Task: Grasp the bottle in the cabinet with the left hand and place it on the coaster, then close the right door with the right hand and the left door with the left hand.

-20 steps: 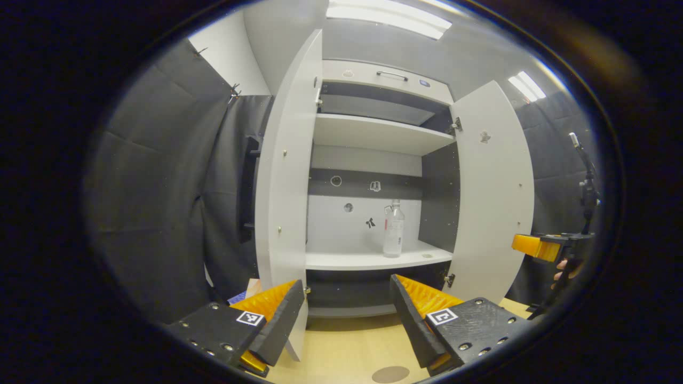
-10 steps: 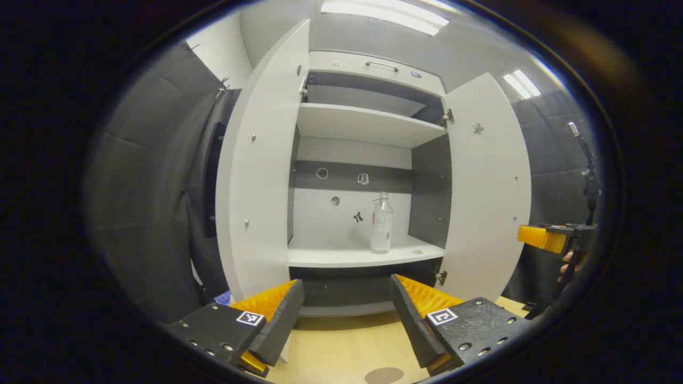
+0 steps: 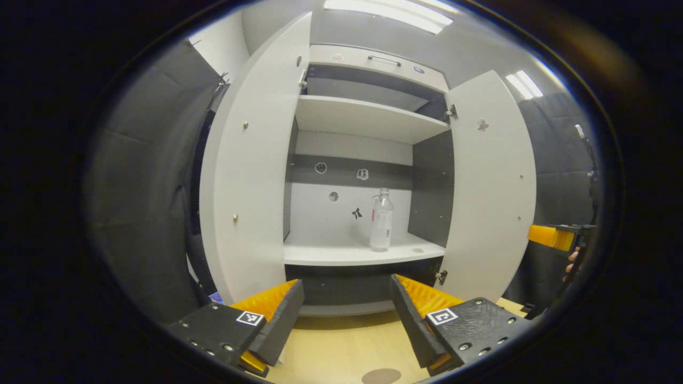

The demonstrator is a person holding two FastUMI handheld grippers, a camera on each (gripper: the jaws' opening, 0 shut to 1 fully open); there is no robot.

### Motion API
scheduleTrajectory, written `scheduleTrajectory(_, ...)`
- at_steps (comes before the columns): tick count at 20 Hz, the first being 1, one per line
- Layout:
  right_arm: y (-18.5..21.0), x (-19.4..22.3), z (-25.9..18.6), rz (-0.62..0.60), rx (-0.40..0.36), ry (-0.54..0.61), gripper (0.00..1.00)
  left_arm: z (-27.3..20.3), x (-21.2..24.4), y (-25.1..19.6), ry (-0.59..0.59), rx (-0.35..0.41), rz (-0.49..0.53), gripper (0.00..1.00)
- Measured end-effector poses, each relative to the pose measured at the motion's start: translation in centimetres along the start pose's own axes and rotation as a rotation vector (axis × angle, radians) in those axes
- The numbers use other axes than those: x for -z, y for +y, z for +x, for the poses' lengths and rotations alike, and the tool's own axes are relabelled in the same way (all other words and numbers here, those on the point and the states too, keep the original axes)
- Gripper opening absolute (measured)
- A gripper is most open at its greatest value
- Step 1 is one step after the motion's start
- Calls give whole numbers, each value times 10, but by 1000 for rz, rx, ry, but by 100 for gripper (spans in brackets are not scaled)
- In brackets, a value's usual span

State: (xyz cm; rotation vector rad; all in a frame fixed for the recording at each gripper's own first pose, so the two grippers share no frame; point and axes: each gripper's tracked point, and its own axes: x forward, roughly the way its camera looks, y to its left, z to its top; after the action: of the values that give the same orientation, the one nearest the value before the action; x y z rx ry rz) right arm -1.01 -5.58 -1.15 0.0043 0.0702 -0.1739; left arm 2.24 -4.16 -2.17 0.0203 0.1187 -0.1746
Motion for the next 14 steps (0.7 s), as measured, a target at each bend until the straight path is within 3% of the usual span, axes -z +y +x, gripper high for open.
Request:
scheduleTrajectory(4,-23,-4,-2,3,48,14,98,12,-12,-5,0,8,-18,100)
scheduleTrajectory(5,-34,-8,-2,1,73,8,98,17,-18,-9,-7,17,-24,94)
scheduleTrajectory(11,-118,-25,10,1,278,-39,98,87,-55,-35,-50,62,-5,94)
scheduleTrajectory(14,-153,-33,18,0,343,-64,98,129,-64,-50,-56,78,10,94)
